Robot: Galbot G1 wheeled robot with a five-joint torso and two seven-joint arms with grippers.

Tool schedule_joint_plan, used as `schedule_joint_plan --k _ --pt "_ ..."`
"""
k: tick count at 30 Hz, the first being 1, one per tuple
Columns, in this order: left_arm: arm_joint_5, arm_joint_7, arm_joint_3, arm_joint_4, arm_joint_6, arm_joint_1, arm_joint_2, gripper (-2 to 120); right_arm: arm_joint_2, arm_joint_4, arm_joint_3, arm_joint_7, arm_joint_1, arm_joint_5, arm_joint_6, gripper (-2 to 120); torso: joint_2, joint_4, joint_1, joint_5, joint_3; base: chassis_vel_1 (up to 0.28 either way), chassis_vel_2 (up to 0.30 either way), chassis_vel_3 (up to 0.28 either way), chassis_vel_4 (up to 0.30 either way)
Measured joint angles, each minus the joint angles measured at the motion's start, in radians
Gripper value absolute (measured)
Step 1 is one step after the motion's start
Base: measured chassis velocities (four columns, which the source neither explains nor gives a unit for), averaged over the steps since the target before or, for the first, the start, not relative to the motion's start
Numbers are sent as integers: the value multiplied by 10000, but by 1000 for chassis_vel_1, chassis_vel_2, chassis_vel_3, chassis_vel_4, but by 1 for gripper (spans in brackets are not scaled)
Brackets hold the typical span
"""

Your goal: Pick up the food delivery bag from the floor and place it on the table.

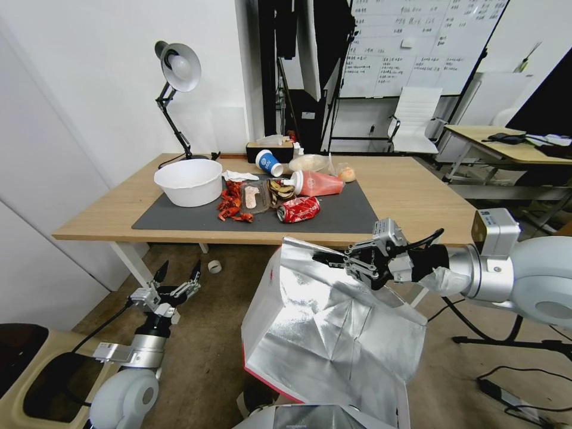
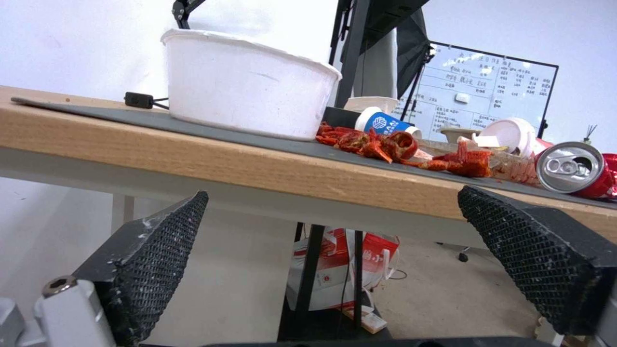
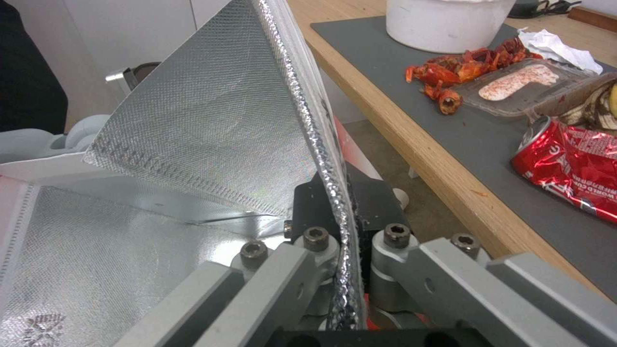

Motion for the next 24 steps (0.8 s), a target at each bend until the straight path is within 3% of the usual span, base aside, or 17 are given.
schedule_joint_plan --k 24 --pt "1 -18 12 -8 175 -2 29 100 -132 -58 12 -192 27 129 167 0 964 0 392 0 568 0 0 0 0"
